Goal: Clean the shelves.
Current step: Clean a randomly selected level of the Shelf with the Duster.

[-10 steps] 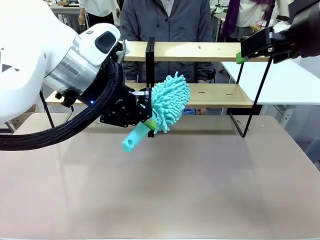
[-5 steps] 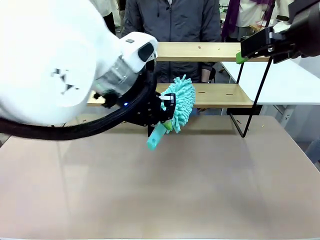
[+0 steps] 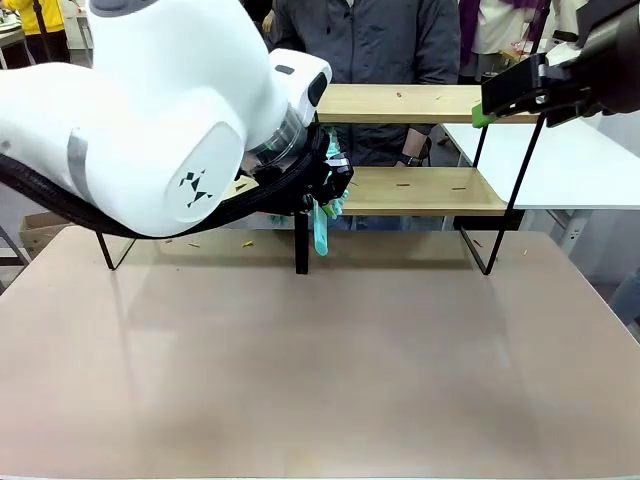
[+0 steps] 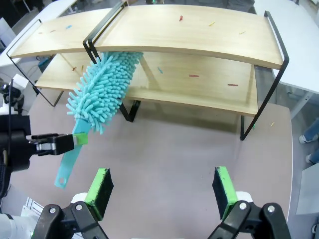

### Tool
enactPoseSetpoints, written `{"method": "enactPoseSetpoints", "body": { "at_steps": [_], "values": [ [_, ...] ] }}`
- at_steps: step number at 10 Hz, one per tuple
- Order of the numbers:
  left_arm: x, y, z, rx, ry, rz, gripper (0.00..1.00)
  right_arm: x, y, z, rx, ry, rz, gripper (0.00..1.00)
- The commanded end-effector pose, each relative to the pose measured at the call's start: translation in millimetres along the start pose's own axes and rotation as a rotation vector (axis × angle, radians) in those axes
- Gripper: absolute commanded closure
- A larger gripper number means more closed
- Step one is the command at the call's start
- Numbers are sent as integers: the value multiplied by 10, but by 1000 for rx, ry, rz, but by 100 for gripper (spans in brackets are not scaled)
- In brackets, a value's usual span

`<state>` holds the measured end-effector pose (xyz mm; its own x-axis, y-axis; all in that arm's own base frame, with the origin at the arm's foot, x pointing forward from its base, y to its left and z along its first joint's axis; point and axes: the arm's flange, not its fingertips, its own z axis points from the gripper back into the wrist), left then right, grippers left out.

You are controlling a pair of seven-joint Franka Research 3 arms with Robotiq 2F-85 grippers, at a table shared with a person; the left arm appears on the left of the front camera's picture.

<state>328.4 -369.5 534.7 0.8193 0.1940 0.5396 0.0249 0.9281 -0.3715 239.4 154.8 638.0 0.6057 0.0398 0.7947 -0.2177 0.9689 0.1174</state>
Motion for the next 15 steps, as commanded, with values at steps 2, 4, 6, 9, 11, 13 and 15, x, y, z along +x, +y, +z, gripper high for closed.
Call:
{"method": "enactPoseSetpoints", "body": {
  "at_steps": [2, 4, 6, 9, 11, 13, 15],
  "values": [
    [202, -280, -379, 79, 2, 3, 88, -2, -1, -4, 1, 1, -3, 0],
    [289, -325, -568, 106, -4, -54, 88, -2, -1, -4, 1, 1, -3, 0],
    [318, -363, -720, 118, 66, -89, 88, -2, -1, -4, 1, 1, -3, 0],
    [315, -416, -876, 75, 159, -117, 88, -2, -1, -4, 1, 1, -3, 0],
    [313, -490, -911, 0, 166, -142, 88, -2, -1, -4, 1, 1, -3, 0],
    [351, -603, -953, -80, 199, -128, 88, -2, -1, -4, 1, 1, -3, 0],
    [345, -751, -1079, -72, 256, -184, 88, -2, -1, -4, 1, 1, -3, 0]
  ]
}}
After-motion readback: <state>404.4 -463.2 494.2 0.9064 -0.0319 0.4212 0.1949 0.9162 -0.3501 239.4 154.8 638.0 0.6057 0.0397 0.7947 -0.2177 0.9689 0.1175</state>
